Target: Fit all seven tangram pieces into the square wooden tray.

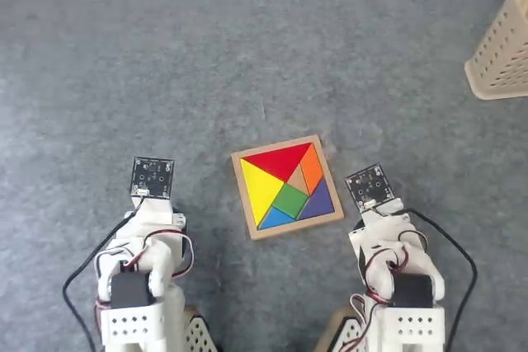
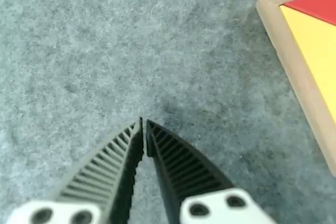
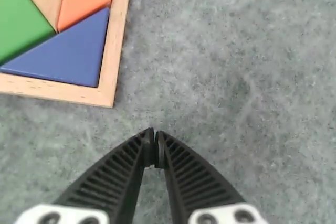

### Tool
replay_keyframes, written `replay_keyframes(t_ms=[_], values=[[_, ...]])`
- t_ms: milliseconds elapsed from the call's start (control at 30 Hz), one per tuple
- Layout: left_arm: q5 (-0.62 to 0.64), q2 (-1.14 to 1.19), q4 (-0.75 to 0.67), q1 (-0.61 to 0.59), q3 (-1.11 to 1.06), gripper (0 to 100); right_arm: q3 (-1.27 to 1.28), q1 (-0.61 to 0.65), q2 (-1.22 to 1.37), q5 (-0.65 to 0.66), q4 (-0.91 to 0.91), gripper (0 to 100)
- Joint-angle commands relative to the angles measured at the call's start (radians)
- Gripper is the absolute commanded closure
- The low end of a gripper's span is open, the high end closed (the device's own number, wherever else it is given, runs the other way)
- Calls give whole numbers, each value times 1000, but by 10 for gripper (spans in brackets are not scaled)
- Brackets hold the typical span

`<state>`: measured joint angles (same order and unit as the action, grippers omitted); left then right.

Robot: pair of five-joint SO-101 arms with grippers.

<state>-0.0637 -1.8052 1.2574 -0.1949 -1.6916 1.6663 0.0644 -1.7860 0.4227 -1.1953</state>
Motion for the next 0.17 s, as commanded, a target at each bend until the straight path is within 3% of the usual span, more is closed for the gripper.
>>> replay_keyframes(t_ms=[0, 133], values=[[-5, -18, 6, 0, 7, 988, 18, -13, 7, 23, 16, 992], [-5, -18, 6, 0, 7, 988, 18, -13, 7, 23, 16, 992]])
